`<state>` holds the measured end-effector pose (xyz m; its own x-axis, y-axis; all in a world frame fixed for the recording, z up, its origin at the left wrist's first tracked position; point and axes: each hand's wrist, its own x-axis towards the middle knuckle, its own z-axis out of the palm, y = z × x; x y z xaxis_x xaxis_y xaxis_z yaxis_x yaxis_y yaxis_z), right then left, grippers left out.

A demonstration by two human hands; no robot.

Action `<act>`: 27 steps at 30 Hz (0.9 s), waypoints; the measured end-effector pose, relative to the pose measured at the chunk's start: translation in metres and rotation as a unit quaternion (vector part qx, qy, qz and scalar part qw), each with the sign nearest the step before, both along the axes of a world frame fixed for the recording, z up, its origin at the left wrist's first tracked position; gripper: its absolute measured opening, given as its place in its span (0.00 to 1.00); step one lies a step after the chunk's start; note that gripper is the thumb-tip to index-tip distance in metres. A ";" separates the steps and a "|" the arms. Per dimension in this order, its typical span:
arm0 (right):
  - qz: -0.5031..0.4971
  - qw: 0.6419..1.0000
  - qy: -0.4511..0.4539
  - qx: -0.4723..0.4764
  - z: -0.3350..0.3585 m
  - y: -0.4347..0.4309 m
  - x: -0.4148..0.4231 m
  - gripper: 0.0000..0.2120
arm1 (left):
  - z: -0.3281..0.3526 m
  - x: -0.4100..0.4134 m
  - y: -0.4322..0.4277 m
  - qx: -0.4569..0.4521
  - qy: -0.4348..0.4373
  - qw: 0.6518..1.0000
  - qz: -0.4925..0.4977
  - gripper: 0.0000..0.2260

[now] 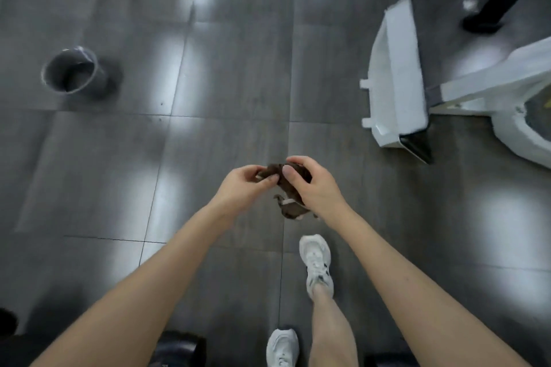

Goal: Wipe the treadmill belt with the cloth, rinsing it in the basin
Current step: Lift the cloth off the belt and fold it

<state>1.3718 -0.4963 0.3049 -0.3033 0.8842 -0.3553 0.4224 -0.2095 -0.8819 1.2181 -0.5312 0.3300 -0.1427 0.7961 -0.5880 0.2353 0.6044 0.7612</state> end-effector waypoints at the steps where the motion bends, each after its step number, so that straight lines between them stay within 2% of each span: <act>1: 0.024 1.000 0.001 -0.008 0.012 0.020 -0.008 0.13 | 0.013 -0.011 0.014 0.007 0.024 0.999 0.020 0.08; 4: 0.092 0.994 -0.008 -0.052 0.043 0.079 -0.028 0.20 | 0.052 -0.047 0.058 0.021 0.080 0.993 0.085 0.04; 7: 0.149 0.985 -0.056 -0.068 0.061 0.136 -0.054 0.24 | 0.088 -0.093 0.099 0.036 0.113 0.981 0.150 0.04; 12: 0.236 0.954 -0.181 0.043 0.093 0.218 -0.137 0.06 | 0.126 -0.177 0.144 0.039 0.119 0.962 0.244 0.04; 15: 0.280 0.924 -0.233 0.114 0.117 0.257 -0.208 0.08 | 0.138 -0.236 0.168 0.046 0.133 0.947 0.290 0.02; 19: 0.294 0.914 -0.242 0.137 0.123 0.311 -0.309 0.10 | 0.139 -0.330 0.205 0.046 0.153 0.935 0.318 0.01; 22: 0.299 0.918 -0.238 0.103 0.119 0.348 -0.390 0.15 | 0.137 -0.403 0.237 0.052 0.135 0.936 0.322 0.03; 25: 0.324 0.916 -0.233 0.036 0.109 0.377 -0.463 0.26 | 0.144 -0.471 0.270 0.052 0.108 0.944 0.306 0.09; 27: 0.343 0.913 -0.219 0.008 0.098 0.397 -0.507 0.28 | 0.151 -0.514 0.290 0.051 0.080 0.949 0.302 0.07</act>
<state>0.8647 -0.0995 0.4027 -0.6195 0.5449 -0.5651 0.7629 0.2486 -0.5967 0.7045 -0.2414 0.4809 -0.6719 0.5920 -0.4451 -0.0126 0.5917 0.8060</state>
